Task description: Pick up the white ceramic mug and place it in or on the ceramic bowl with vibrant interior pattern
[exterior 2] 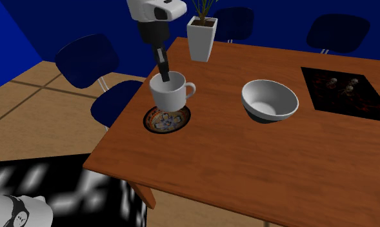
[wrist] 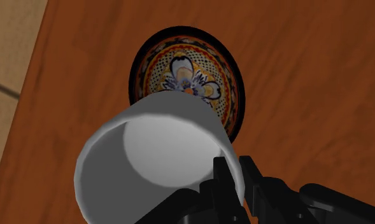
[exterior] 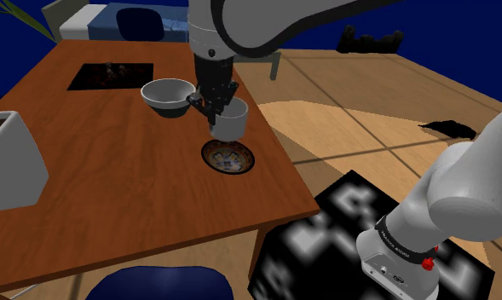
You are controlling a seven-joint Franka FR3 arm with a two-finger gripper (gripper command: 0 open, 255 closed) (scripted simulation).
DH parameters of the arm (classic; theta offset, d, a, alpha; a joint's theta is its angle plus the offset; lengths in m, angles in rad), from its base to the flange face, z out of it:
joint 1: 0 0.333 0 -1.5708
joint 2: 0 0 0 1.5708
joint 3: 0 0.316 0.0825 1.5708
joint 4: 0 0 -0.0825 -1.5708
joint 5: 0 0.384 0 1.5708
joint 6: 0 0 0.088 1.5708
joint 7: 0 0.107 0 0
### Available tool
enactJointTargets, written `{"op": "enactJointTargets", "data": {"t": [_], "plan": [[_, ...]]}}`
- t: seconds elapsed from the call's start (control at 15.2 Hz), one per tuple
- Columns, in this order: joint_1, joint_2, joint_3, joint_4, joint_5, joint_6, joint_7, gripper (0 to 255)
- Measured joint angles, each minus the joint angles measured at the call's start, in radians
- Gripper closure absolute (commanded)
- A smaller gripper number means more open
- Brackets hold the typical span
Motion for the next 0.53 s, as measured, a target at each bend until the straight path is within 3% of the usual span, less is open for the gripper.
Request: {"op": "enactJointTargets", "data": {"t": [0.53], "plan": [[0.0,0.039,0.002,-0.069,-0.024,0.103,0.023,255]]}}
